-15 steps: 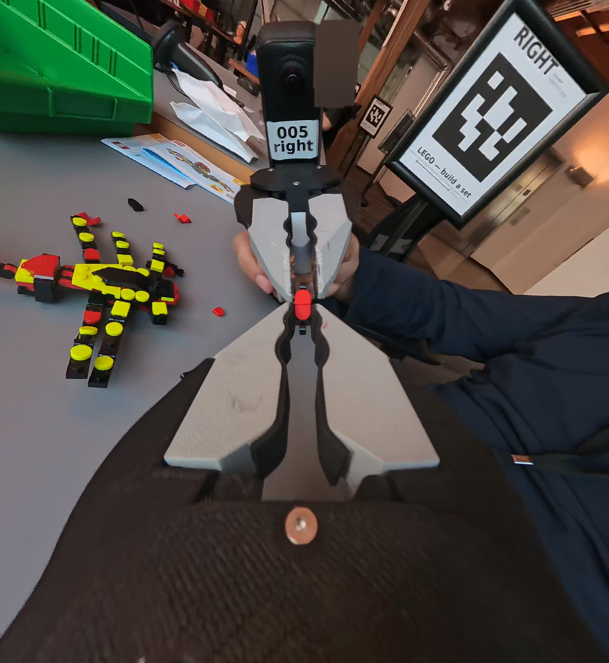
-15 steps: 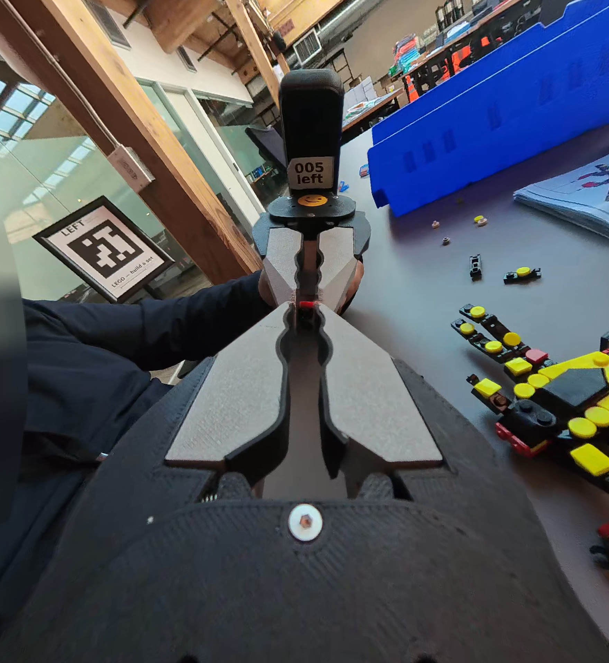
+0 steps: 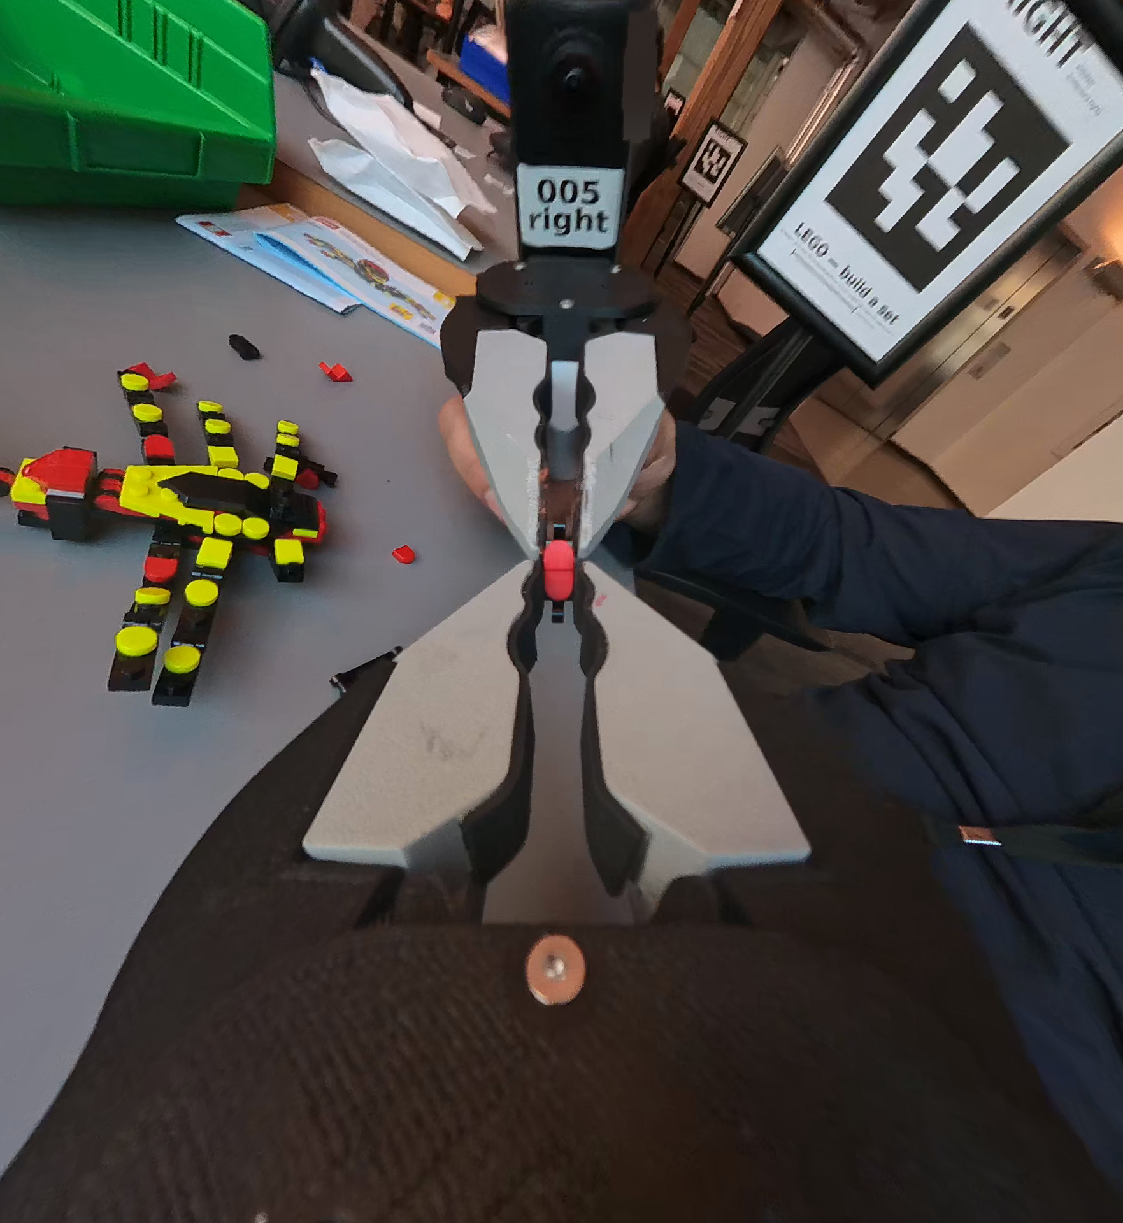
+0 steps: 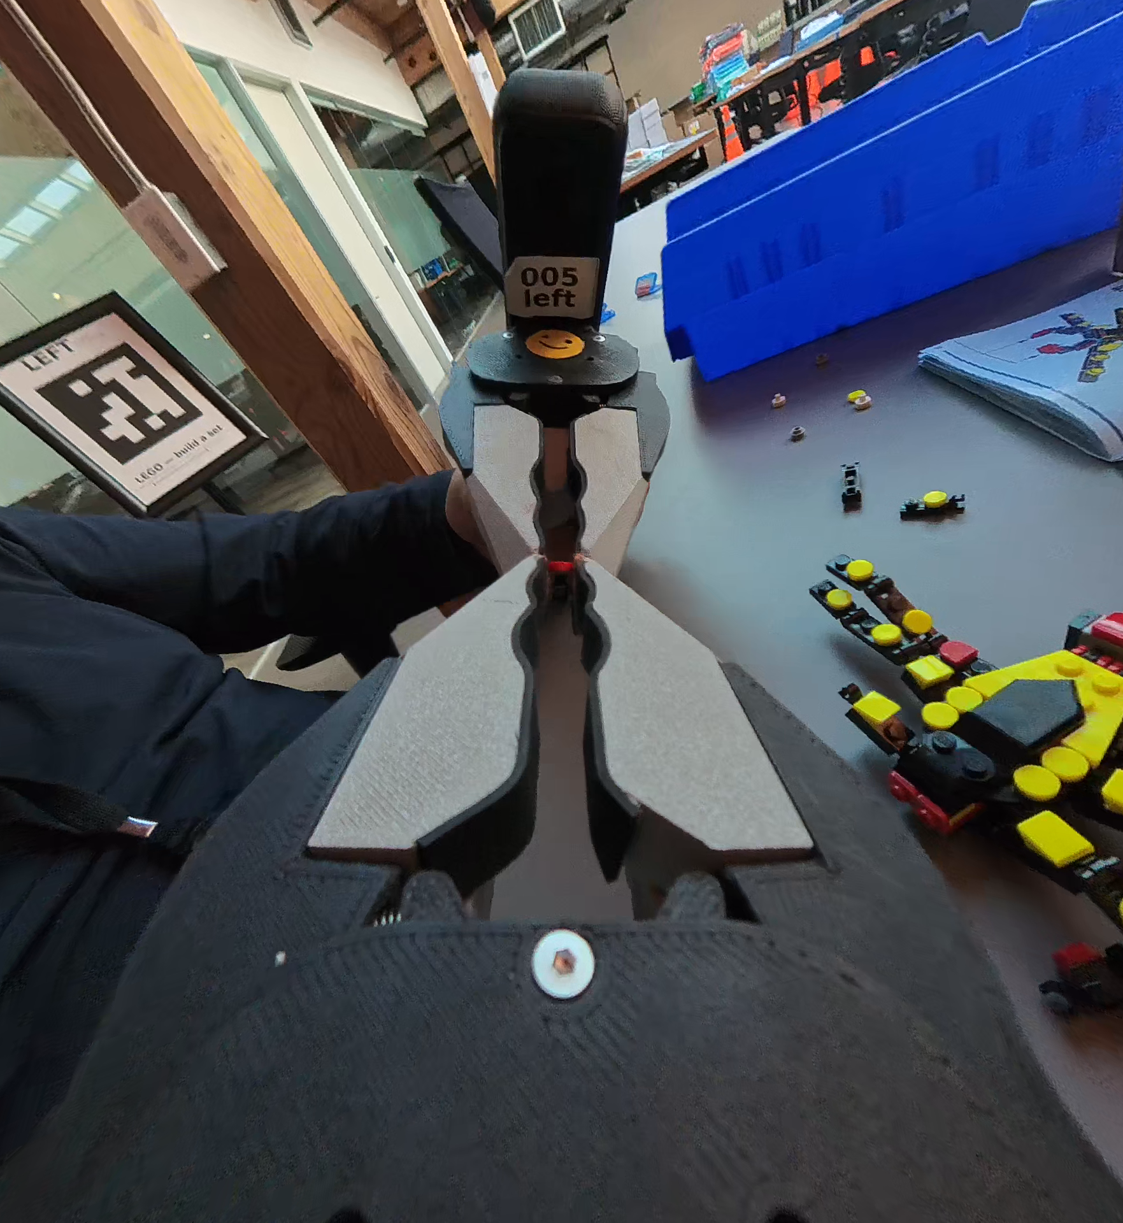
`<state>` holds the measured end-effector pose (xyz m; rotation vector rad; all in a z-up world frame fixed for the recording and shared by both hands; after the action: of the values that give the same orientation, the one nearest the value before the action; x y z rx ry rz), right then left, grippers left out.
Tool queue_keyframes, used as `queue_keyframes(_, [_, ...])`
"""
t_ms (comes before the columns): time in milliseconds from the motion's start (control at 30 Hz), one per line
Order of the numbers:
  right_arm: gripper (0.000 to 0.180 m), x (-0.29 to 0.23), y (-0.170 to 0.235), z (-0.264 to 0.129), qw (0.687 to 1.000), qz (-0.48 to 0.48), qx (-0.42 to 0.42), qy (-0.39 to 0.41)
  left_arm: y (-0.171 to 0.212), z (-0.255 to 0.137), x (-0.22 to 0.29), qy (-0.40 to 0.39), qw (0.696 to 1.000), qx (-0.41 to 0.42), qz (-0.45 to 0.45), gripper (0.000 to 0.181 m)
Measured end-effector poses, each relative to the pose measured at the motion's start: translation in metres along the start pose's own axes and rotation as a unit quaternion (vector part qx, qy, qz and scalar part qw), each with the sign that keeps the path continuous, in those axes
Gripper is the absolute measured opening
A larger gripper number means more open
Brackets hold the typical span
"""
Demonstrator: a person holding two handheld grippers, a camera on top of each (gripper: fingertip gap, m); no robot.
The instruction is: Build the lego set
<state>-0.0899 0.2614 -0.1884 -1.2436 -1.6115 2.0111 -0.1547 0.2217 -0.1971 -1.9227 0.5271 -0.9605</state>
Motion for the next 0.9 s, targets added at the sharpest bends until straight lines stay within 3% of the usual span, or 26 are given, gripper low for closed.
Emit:
queue_keyframes(533, [0.002,0.0076,0.0041,-0.0022,0.992,0.113,0.043,-0.029,0.0027,0.0031,-0.0015,-0.028,0.999,-0.013,0.015,0.004])
queue_keyframes(900, [0.001,0.0077,0.0048,-0.0023,0.992,0.117,0.049,-0.027,0.0024,0.0030,-0.0019,-0.027,0.999,-0.013,0.012,0.004])
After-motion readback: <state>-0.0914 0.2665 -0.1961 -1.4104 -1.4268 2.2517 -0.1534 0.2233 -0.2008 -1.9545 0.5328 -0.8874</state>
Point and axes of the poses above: each gripper's, where its closed fingertips meet, z out along the fingers, y out of its underside, x = y × z across the jaws, the point moved 5 cm from there along -z, back along the fingers, and after that the axes turned 13 degrees about -y, right-handed, at the moved point
